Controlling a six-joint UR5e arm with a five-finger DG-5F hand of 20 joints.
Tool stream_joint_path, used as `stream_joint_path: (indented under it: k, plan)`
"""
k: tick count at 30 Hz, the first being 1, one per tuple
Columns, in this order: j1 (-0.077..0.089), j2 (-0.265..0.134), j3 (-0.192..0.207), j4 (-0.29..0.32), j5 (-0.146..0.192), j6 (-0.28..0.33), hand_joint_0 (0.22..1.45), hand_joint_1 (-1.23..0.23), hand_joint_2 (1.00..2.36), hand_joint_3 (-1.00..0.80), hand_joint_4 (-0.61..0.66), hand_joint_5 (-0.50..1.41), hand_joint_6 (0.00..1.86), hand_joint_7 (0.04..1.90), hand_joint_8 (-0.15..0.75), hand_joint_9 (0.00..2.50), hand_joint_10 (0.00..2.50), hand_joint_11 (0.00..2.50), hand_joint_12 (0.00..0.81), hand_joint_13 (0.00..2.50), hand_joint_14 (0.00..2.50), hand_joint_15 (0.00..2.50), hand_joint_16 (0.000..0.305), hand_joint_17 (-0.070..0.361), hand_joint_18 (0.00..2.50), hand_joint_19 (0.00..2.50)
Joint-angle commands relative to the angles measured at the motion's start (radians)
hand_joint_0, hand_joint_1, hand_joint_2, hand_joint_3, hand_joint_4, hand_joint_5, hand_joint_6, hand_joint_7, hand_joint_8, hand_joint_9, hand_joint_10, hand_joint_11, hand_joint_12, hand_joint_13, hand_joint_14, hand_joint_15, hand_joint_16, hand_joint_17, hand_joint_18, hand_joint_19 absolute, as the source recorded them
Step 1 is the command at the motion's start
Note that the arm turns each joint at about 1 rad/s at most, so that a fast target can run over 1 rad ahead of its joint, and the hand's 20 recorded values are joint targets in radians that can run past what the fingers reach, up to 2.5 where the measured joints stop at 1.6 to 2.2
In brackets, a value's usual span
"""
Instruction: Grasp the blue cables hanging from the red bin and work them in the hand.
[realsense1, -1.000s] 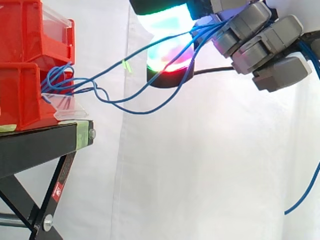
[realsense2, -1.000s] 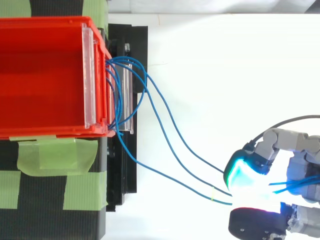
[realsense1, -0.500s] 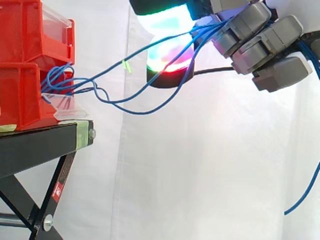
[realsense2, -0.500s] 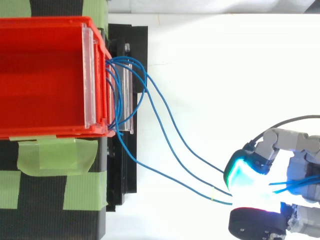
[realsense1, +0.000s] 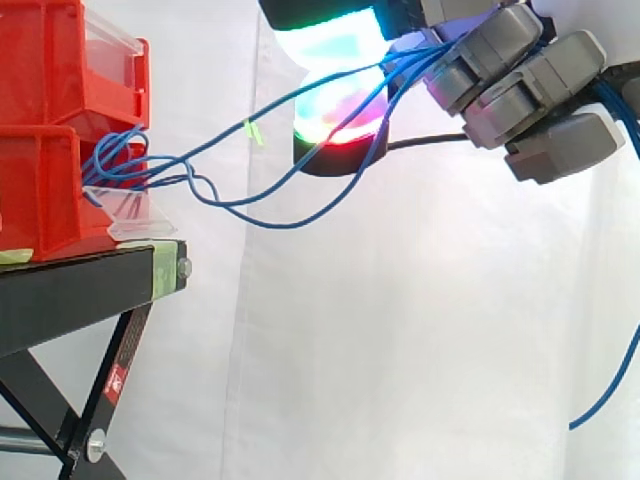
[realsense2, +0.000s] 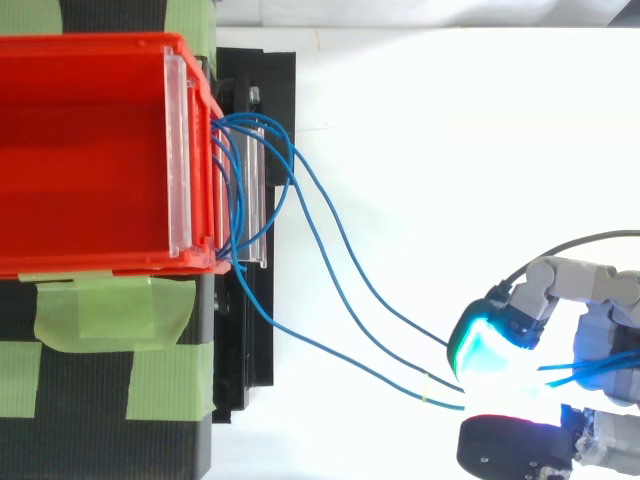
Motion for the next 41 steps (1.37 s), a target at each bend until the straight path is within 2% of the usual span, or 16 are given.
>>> stream_joint_path:
  k: [1, 41]
  plan:
    - [0.000, -0.001, 0.000, 0.000, 0.000, 0.000, 0.91, -0.64, 1.02, -0.43, 0.27, 0.29, 0.87, 1.29, 0.447, 0.56, 2.50, 2.50, 0.452, 0.91, 2.50, 1.33, 0.051, 0.116, 1.52, 1.39]
    - [0.000, -0.001, 0.000, 0.000, 0.000, -0.001, 0.92, -0.63, 1.02, -0.45, 0.27, 0.29, 0.87, 1.29, 0.449, 0.56, 2.50, 2.50, 0.455, 0.92, 2.50, 1.33, 0.052, 0.116, 1.52, 1.40]
